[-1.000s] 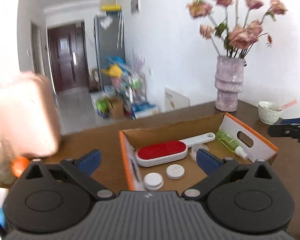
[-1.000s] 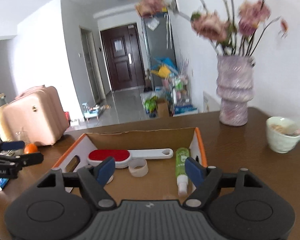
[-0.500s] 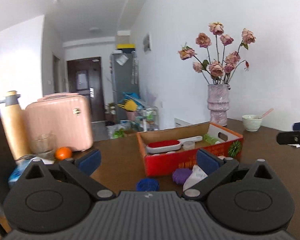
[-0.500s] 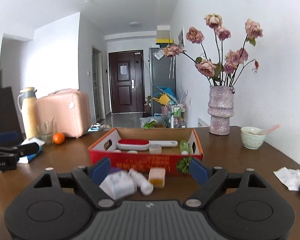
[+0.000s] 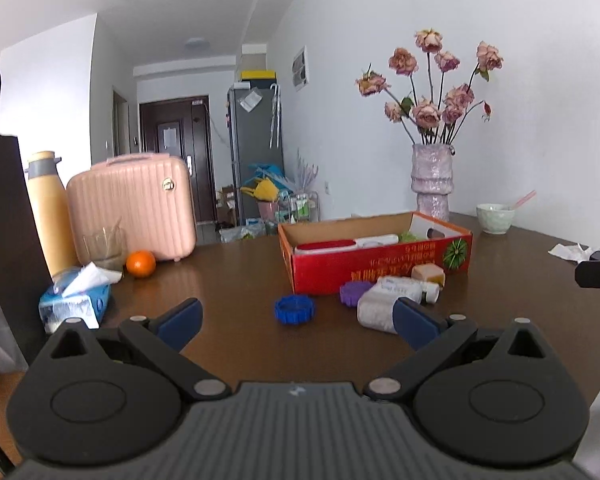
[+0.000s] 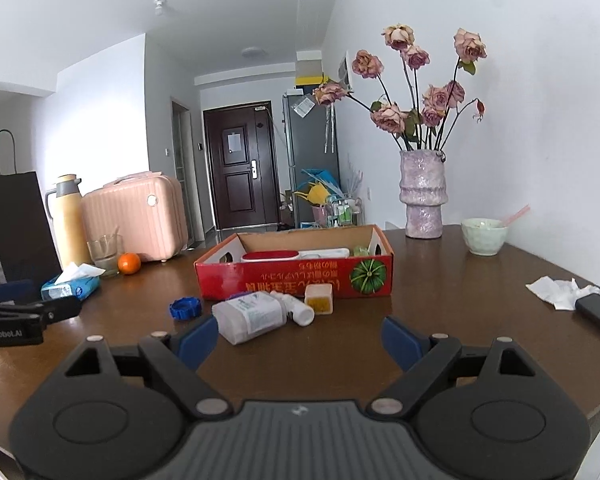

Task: Organize rigid objects
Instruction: 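Move both tools back toward the remaining items on the table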

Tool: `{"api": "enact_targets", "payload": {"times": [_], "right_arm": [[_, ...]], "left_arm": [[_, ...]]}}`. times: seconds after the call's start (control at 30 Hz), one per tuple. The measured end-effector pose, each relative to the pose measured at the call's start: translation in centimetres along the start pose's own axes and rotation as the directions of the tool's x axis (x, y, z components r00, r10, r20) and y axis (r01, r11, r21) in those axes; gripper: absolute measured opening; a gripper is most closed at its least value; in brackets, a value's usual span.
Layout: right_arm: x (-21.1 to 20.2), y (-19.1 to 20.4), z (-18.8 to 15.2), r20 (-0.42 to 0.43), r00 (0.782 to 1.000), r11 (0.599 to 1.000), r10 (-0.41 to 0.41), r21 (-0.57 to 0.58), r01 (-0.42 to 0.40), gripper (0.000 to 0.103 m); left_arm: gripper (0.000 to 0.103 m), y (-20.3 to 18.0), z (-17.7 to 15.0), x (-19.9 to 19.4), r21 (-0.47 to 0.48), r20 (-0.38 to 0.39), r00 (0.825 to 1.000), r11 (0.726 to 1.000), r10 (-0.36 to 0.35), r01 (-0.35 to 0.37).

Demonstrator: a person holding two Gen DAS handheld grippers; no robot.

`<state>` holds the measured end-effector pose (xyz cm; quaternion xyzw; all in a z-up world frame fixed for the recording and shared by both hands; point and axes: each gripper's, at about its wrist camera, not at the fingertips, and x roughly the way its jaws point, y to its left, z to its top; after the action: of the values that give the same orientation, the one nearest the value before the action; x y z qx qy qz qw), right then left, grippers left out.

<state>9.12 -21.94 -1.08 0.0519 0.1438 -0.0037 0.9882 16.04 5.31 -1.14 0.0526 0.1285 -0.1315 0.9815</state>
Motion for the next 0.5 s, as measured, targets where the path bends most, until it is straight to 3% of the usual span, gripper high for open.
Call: {"api": "enact_targets", "payload": {"times": [0.13,0.5], "right_arm": [[0.3,0.0,-0.5,0.004,1.000,1.000,0.029,-0.003,-0.029,0.083],[3.3,-0.6,-0.8,-0.069,0.998,1.000,0.009,-0.006,-0.010,0.073]], "left_arm": [[0.103,-0.2,-0.2,0.6,0.012,-0.025,0.999,1.000,0.020,-0.020],[0.103,-0.4,-1.1,2.0,-0.008,-0.060,0.998,1.000,-0.024,0.023]]}}
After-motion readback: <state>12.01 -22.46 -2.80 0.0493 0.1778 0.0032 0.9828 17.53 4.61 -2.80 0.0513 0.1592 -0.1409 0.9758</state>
